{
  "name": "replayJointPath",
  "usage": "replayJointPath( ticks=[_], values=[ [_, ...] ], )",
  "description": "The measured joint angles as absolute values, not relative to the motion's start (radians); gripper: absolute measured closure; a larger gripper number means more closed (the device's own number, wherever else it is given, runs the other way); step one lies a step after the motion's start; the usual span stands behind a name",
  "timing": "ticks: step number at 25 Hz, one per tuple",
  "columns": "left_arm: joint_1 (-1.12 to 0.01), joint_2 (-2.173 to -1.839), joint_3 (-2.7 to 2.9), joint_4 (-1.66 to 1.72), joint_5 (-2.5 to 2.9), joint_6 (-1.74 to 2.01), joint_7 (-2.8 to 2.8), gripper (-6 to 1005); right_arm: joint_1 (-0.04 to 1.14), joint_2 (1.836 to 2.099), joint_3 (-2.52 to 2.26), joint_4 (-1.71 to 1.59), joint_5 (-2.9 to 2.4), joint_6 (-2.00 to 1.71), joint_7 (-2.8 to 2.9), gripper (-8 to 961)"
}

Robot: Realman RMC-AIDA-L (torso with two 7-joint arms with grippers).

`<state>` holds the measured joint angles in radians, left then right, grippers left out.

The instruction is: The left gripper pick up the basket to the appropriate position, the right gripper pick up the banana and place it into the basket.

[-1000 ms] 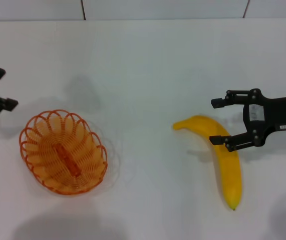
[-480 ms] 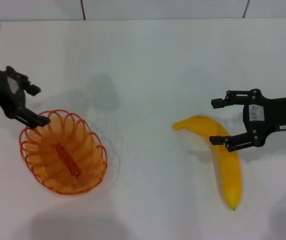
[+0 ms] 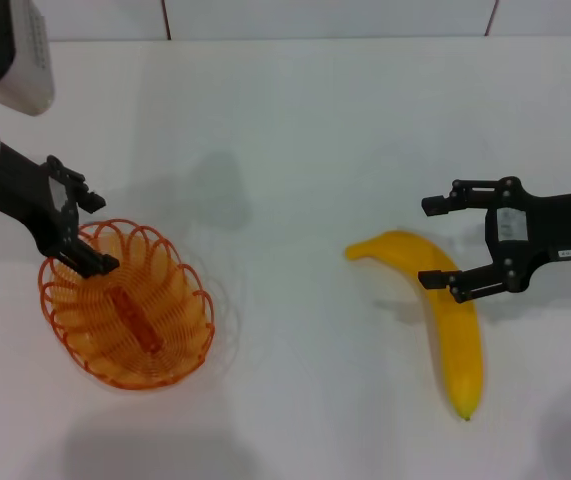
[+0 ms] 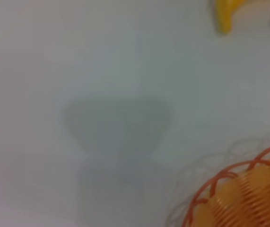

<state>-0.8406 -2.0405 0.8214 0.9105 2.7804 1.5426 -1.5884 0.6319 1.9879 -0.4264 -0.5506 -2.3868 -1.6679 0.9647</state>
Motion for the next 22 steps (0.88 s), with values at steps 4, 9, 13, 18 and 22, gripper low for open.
replayJointPath(
  ticks=[4,9,13,18,22],
  values=[
    [-0.850,-2.043,0.846,0.886,2.780,1.514,-1.601,133,0.631,1.988,-0.426,-0.551,-2.387,-1.668,0.965,57],
    [-0.867,-2.043,0.847,0.857,2.783,1.504,-1.610,134,0.632,1.988,-0.426,-0.551,-2.387,-1.667,0.965,57],
    [-0.868,-2.042,0.865,0.854,2.788,1.497,-1.632,187,0.632,1.988,-0.426,-0.551,-2.387,-1.667,0.965,56],
    [-0.869,-2.040,0.931,0.828,2.791,1.452,-1.691,317,0.631,1.988,-0.426,-0.551,-2.387,-1.667,0.965,56],
    [-0.870,-2.040,0.947,0.825,2.786,1.430,-1.710,485,0.629,1.988,-0.426,-0.551,-2.387,-1.667,0.965,56]
  ],
)
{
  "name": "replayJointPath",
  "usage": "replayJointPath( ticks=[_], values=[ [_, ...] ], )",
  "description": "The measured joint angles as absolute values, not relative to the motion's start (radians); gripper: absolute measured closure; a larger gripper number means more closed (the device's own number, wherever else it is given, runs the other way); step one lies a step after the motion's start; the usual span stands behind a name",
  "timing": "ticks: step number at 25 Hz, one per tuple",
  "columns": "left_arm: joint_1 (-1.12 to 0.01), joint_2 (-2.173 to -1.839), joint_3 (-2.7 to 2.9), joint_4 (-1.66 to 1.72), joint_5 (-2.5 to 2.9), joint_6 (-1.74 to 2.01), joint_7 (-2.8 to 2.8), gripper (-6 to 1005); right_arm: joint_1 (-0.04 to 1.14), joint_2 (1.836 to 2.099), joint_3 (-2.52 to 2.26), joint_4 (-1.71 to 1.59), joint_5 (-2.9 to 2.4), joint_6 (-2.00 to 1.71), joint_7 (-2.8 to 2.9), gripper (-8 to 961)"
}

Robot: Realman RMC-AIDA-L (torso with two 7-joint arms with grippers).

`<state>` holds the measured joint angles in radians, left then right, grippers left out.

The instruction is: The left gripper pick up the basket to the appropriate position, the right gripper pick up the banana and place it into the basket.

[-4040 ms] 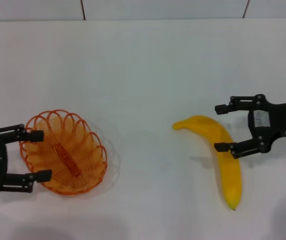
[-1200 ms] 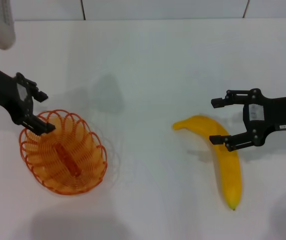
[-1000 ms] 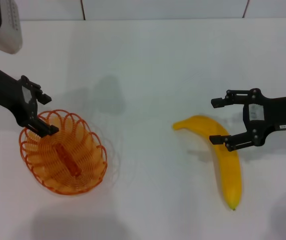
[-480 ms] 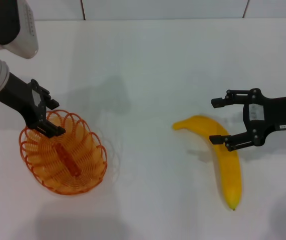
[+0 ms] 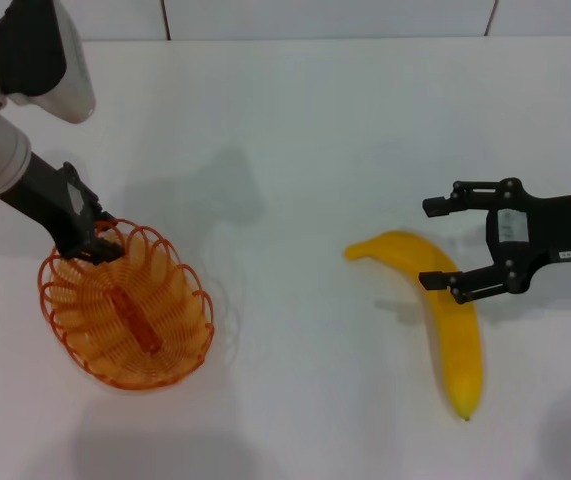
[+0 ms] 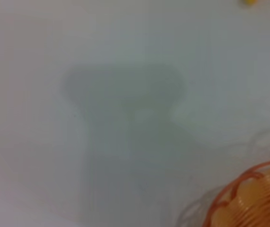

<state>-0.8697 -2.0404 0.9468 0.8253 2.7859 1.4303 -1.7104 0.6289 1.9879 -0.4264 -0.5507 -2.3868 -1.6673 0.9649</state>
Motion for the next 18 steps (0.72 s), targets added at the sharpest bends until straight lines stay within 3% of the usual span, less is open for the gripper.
replayJointPath(
  ticks=[2,8,13,18],
  values=[
    [-0.873,-2.039,0.942,0.825,2.782,1.430,-1.720,580,0.627,1.988,-0.426,-0.551,-2.387,-1.667,0.965,56],
    [-0.877,-2.037,0.947,0.825,2.784,1.435,-1.729,649,0.626,1.988,-0.426,-0.549,-2.387,-1.667,0.965,57],
    [-0.880,-2.037,0.948,0.829,2.789,1.439,-1.734,824,0.625,1.988,-0.426,-0.549,-2.387,-1.667,0.965,57],
    [-0.877,-2.038,0.948,0.836,2.789,1.441,-1.745,891,0.624,1.988,-0.426,-0.549,-2.387,-1.667,0.965,56]
  ],
)
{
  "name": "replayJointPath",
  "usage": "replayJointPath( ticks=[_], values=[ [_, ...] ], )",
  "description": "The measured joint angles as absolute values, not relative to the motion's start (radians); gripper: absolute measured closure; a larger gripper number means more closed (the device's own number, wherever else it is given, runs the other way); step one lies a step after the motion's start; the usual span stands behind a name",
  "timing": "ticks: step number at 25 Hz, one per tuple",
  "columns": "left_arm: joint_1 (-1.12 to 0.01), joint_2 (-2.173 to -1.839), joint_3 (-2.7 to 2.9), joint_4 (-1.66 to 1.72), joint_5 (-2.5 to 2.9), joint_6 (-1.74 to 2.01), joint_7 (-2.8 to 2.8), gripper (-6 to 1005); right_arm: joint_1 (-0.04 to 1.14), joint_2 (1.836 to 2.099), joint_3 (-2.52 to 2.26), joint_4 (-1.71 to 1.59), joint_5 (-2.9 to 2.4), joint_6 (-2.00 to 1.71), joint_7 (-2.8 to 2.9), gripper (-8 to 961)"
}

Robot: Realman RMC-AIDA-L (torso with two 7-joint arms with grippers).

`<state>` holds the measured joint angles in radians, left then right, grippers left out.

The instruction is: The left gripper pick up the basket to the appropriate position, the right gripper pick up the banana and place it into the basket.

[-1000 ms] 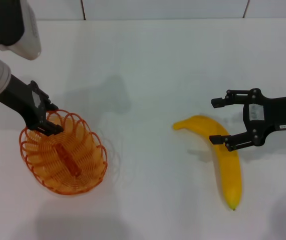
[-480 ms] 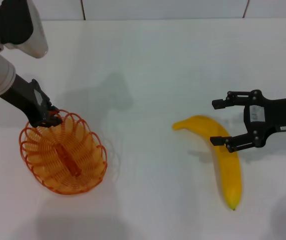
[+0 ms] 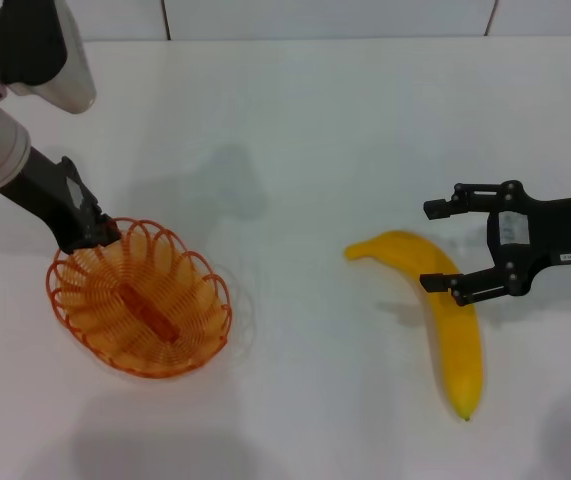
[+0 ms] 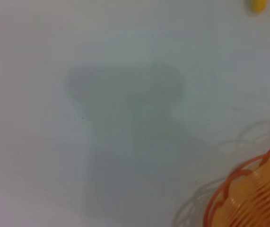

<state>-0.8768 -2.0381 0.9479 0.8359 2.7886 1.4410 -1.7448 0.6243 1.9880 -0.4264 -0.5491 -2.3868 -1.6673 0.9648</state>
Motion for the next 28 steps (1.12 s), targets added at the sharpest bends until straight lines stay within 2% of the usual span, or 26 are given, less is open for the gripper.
replayJointPath(
  ticks=[12,25,28],
  values=[
    [-0.860,-2.036,0.937,0.885,2.772,1.542,-1.731,912,0.622,1.988,-0.426,-0.549,-2.389,-1.667,0.965,56],
    [-0.654,-2.042,0.941,1.247,2.581,1.731,-1.823,939,0.615,1.986,-0.426,-0.549,-2.388,-1.667,0.973,57],
    [-0.642,-2.042,0.943,1.247,2.554,1.719,-1.876,942,0.613,1.986,-0.425,-0.549,-2.388,-1.666,0.973,57]
  ],
)
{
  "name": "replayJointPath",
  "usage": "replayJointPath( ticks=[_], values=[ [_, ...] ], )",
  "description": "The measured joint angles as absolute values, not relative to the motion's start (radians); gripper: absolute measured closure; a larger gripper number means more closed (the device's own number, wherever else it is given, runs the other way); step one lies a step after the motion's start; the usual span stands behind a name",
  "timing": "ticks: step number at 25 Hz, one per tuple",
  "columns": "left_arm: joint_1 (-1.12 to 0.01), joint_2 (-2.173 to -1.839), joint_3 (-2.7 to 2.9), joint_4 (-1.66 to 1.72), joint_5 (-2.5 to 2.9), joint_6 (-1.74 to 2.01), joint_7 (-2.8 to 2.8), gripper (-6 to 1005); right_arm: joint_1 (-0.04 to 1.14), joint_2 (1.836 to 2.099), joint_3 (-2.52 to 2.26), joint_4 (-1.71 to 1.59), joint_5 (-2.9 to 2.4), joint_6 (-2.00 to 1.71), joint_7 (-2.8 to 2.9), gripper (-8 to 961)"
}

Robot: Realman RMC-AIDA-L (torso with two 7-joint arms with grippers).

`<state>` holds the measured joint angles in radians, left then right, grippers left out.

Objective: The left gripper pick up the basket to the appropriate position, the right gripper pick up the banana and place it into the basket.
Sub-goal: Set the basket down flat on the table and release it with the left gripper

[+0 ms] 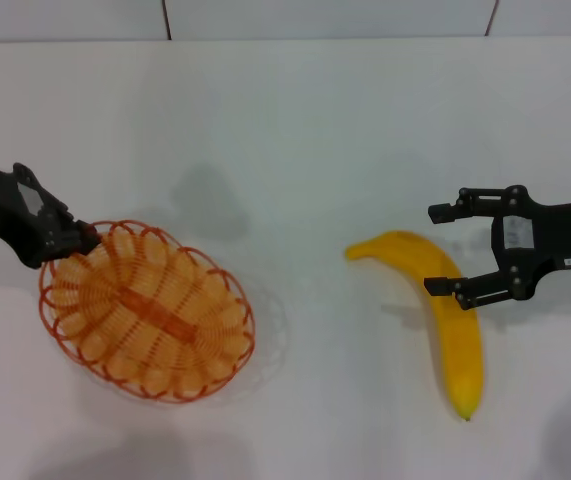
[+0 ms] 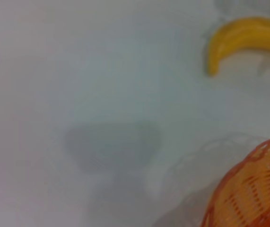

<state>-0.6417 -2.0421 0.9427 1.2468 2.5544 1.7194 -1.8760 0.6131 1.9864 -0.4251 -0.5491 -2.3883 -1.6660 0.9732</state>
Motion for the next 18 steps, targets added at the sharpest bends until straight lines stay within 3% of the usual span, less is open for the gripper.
replayJointPath(
  ticks=[18],
  values=[
    [-0.753,-2.042,0.982,0.885,2.467,1.505,-2.167,944,0.620,1.988,-0.425,-0.549,-2.388,-1.664,0.975,56]
  ],
)
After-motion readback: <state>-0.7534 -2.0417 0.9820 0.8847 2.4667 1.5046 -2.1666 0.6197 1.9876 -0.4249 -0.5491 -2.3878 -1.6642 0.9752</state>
